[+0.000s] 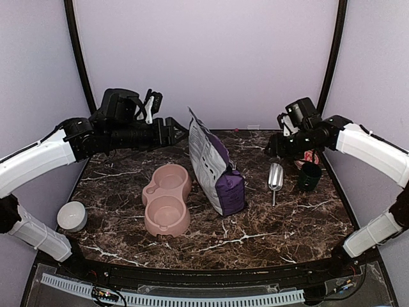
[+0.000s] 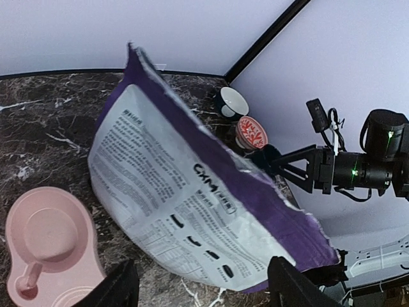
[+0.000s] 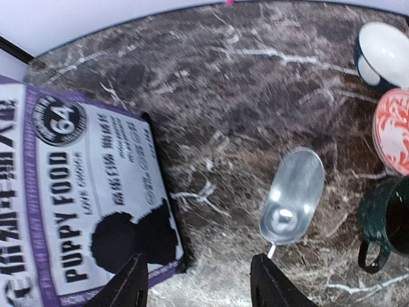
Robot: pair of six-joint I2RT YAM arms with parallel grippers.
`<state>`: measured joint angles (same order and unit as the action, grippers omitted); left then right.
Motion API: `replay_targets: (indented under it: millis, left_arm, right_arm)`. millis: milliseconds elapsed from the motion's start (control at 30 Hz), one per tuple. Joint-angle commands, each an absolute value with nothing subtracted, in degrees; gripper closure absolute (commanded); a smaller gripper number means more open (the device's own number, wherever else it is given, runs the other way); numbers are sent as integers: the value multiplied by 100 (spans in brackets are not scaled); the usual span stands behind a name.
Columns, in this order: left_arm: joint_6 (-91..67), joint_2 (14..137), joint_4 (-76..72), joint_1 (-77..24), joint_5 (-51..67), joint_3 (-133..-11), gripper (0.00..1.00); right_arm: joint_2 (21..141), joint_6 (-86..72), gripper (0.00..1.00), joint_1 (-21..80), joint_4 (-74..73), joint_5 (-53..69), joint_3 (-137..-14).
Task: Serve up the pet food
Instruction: Open the seal of the pet food bag.
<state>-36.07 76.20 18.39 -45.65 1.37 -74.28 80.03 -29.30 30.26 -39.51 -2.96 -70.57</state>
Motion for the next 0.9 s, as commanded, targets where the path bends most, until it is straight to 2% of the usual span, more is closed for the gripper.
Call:
replay_targets:
  millis: [0,233,367,867]
  left_arm:
    - [-3962,7760,1823,-4807,-236,-7847,29]
    - [-4200,8083,1268,-4896,-343,-7954,32]
    - [-4279,8183,784,-4896,-430,-7902,38]
    - [-4268,8691,275,-4896,-764,-8018,49]
  right_arm:
    - [7682,-2742,45,2981,-3113,120,-7602]
    - [7692,-2824,44,2988,-2651,720,-7716]
    - [7630,-2906,45,2983,-2496,798,-7456]
    - [7332,-3050,45,2982,-2327,801,-6847]
